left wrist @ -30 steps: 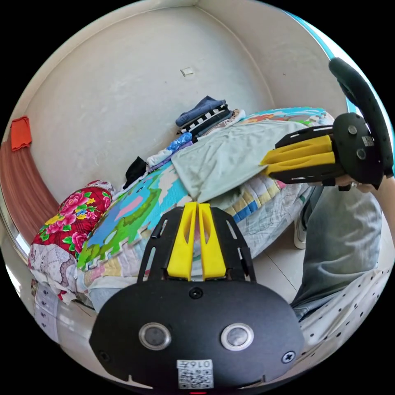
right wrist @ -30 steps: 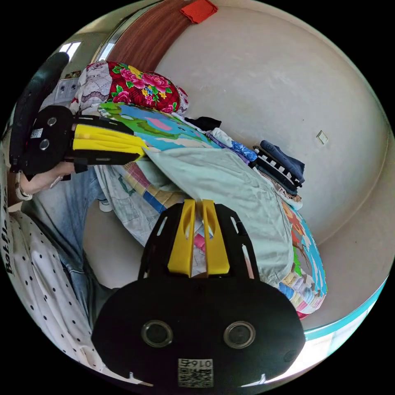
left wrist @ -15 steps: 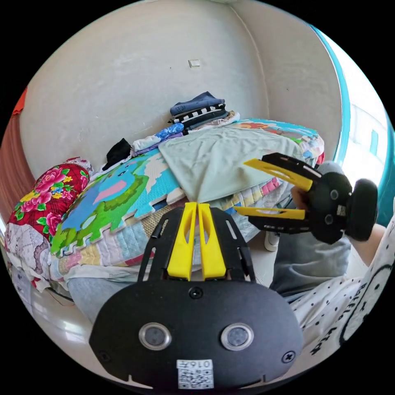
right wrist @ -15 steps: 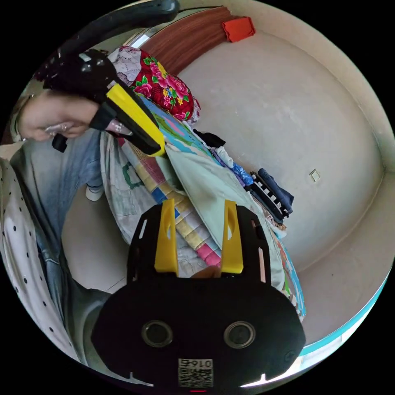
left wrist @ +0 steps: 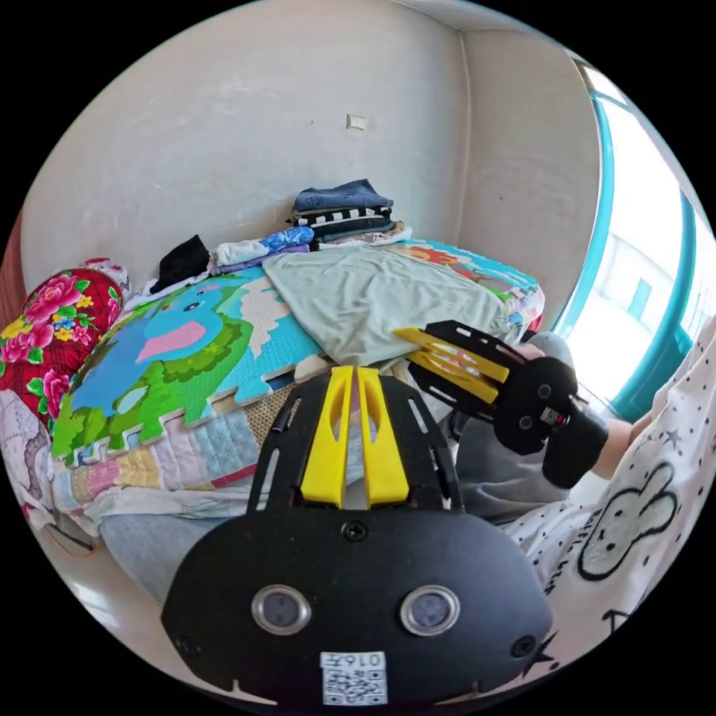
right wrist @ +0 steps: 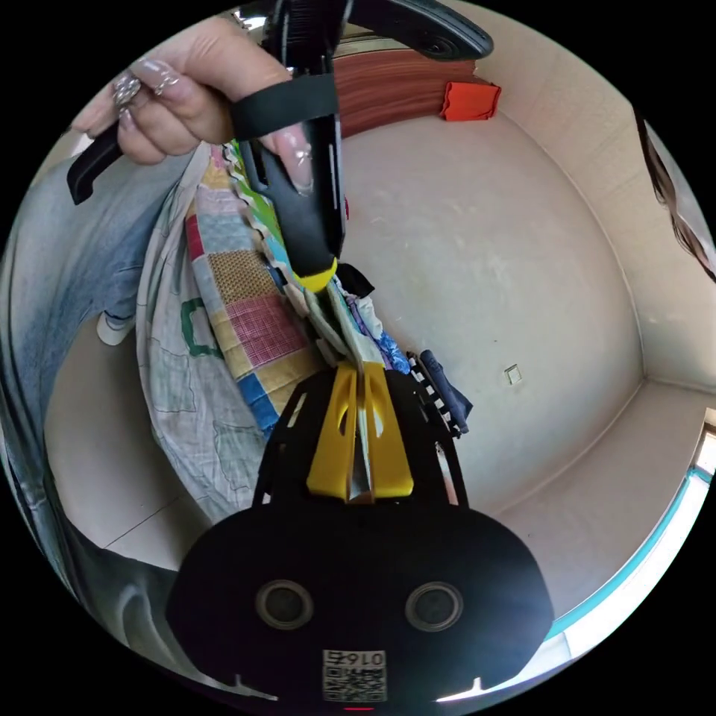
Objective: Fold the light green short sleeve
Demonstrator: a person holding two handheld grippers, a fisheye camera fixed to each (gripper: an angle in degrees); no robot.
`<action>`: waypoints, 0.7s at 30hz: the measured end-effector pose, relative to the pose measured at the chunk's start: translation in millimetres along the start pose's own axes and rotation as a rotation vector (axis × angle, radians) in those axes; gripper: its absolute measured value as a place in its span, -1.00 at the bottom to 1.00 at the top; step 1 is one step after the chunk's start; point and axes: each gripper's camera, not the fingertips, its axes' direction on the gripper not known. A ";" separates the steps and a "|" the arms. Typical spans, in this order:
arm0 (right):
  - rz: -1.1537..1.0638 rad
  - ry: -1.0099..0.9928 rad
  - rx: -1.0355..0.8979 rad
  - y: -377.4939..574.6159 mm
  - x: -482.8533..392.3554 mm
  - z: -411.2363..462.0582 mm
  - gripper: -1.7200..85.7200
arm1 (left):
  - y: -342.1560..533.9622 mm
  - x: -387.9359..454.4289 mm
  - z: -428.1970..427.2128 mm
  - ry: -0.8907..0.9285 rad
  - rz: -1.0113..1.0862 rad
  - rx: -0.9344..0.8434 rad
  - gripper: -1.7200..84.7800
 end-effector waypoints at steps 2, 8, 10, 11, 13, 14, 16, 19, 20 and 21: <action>0.002 -0.074 -0.020 5.6 4.4 6.4 -0.96 | 5.5 14.2 0.3 -0.061 0.111 -0.001 -0.79; 0.143 -0.413 -0.083 25.3 27.7 42.4 -0.97 | 28.6 86.8 23.9 -0.295 0.495 0.030 -0.68; 0.179 -0.461 -0.094 32.9 31.6 52.3 -0.97 | 25.7 103.1 30.4 -0.331 0.517 0.071 -0.67; 0.186 -0.480 -0.103 38.5 31.7 57.9 -0.97 | 21.4 112.3 35.1 -0.366 0.531 0.100 -0.68; 0.190 -0.486 -0.107 48.5 28.9 64.0 -0.97 | 13.2 124.9 42.6 -0.430 0.561 0.137 -0.68; 0.189 -0.486 -0.105 56.2 25.6 67.2 -0.96 | 7.9 132.5 45.8 -0.462 0.586 0.170 -0.69; 0.180 -0.475 -0.108 69.0 18.0 72.2 -0.96 | 0.9 142.8 48.8 -0.500 0.639 0.216 -0.71; 0.165 -0.431 -0.107 93.5 3.5 78.7 -0.96 | -9.9 150.3 58.0 -0.577 0.747 0.244 -0.83; 0.167 -0.431 -0.106 104.6 -0.7 81.7 -0.96 | -14.2 150.7 60.4 -0.587 0.791 0.248 -0.91; 0.175 -0.436 -0.103 110.4 -2.3 83.5 -0.95 | -19.3 150.4 60.5 -0.573 0.833 0.247 -0.96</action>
